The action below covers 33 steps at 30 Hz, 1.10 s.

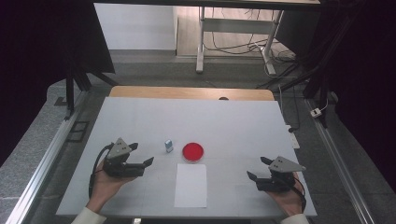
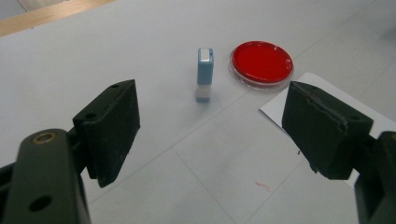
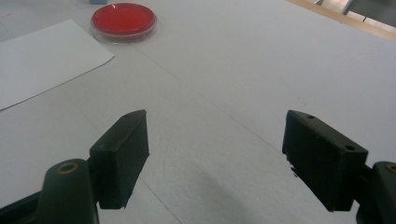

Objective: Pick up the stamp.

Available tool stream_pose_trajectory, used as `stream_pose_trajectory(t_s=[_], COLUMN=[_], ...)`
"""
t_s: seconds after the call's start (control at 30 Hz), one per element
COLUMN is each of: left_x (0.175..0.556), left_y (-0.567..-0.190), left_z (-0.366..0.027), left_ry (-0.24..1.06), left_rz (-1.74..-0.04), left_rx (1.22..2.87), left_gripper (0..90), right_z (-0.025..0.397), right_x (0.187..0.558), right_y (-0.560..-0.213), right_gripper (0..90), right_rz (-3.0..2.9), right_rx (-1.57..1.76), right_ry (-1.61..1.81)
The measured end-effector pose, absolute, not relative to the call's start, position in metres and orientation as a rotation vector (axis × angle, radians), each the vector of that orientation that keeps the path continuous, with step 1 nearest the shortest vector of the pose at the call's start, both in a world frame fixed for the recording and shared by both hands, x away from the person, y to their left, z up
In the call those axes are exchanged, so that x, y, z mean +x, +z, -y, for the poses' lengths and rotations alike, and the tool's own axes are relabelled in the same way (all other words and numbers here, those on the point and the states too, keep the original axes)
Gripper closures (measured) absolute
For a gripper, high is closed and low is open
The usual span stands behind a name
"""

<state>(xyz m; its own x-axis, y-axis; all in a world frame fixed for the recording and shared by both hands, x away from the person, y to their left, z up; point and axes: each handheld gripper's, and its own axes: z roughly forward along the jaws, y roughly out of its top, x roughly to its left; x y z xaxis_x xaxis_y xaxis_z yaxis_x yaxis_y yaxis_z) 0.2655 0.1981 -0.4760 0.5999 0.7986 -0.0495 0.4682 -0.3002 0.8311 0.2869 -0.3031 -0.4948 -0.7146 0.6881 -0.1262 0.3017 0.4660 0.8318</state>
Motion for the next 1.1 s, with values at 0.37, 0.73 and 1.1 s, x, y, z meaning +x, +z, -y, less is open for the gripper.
stream_pose_trajectory(t_s=[0.37, 0.73, 1.1], left_x=[0.286, 0.310, 0.330], left_y=[-0.473, -0.476, -0.480], left_z=[-0.184, -0.175, -0.159], left_ry=[0.487, 0.475, 0.446], left_rz=[-0.991, -0.998, -0.976], left_rx=[1.982, 2.009, 2.054], left_gripper=[20.0, 20.3, 21.2], right_z=[0.304, 0.303, 0.303], right_x=[0.287, 0.287, 0.288], right_y=[-0.495, -0.496, -0.498], right_gripper=[22.5, 22.6, 22.6], right_rz=[-2.273, -2.276, -2.279], right_rx=[0.834, 0.830, 0.835], right_ry=[1.144, 1.137, 1.129])
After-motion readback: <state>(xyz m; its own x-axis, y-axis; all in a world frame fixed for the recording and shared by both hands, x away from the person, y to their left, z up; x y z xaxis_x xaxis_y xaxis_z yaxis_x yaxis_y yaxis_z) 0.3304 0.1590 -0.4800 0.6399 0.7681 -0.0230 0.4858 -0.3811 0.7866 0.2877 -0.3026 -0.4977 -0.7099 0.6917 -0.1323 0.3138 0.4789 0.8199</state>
